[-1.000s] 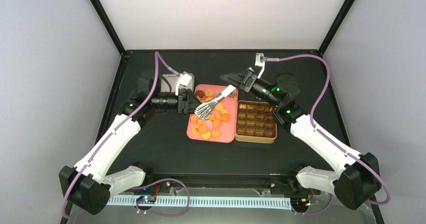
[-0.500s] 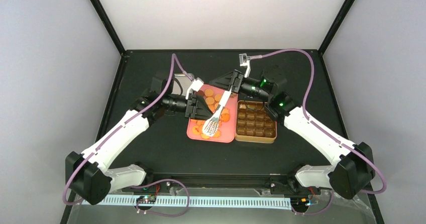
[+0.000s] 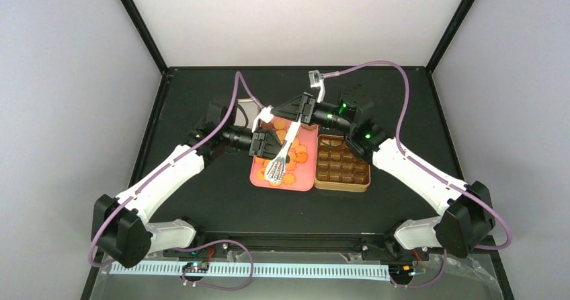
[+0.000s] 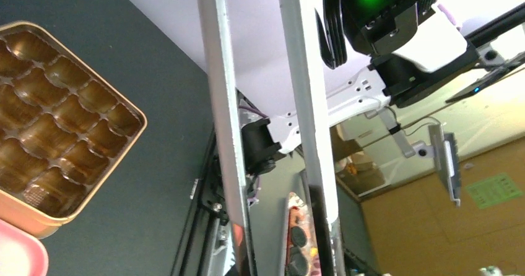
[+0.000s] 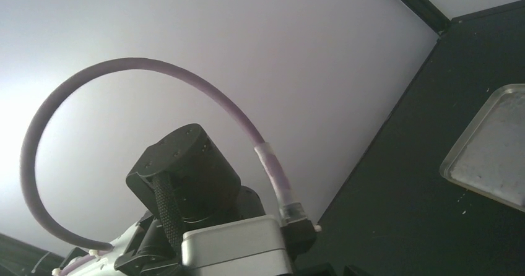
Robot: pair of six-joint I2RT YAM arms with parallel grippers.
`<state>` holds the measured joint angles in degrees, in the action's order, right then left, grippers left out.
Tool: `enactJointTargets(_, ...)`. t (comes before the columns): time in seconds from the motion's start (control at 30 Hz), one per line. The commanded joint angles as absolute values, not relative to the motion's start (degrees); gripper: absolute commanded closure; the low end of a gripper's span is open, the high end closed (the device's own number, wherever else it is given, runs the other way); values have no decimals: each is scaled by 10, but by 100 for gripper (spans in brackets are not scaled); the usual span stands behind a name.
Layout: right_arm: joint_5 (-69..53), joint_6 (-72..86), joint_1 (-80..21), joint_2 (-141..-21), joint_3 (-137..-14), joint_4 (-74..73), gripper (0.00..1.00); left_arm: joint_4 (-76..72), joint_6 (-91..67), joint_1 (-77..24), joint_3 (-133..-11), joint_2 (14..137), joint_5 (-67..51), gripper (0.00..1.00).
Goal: Pack the cookies
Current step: Adjust the clamp, then pass from the left arm to the right
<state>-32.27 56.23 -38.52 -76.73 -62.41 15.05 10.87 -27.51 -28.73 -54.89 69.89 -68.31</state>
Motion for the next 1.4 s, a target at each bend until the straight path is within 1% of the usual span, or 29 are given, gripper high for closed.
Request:
enactJointTargets(0.0,-293,538,-387,-774,-640,165,99,72,-288,-295,-553,695,-748,92)
enactJointTargets(0.03,-293,538,-386,-774,-640,165,98,73,-287,-296,-552,692,-751,98)
enactJointTargets(0.07,-294,539,-386,-775,-640,166,97,74,-286,-295,-551,690,-754,98)
enactJointTargets(0.1,-297,541,-387,-776,-640,169,91,74,-285,-295,-550,688,-756,98)
enactJointTargets(0.13,-305,544,-386,-779,-640,171,81,74,-285,-295,-550,686,-759,98)
enactJointTargets(0.2,-325,545,-385,-781,-643,168,51,71,-291,-290,-552,684,-760,98)
enactJointTargets(0.23,-336,542,-384,-780,-643,165,39,67,-296,-287,-553,682,-763,98)
enactJointTargets(0.43,-395,520,-371,-744,-612,162,3,20,-338,-271,-557,666,-774,99)
enactJointTargets(0.47,-400,516,-367,-734,-603,162,1,14,-345,-270,-559,664,-774,98)
enactJointTargets(0.63,-406,505,-344,-673,-561,165,0,7,-358,-266,-568,661,-776,98)
enactJointTargets(0.77,-436,516,-332,-646,-528,204,0,12,-358,-263,-567,660,-778,98)
enactJointTargets(0.9,-497,528,-331,-656,-528,243,5,29,-337,-262,-571,658,-778,98)
enactJointTargets(1.03,-540,516,-331,-680,-556,233,10,84,-273,-262,-587,657,-778,98)
enactJointTargets(1.23,-577,482,-331,-711,-610,190,15,205,-131,-262,-626,658,-766,98)
enactJointTargets(1.37,-602,481,-332,-725,-627,194,19,219,-94,-262,-622,651,-738,98)
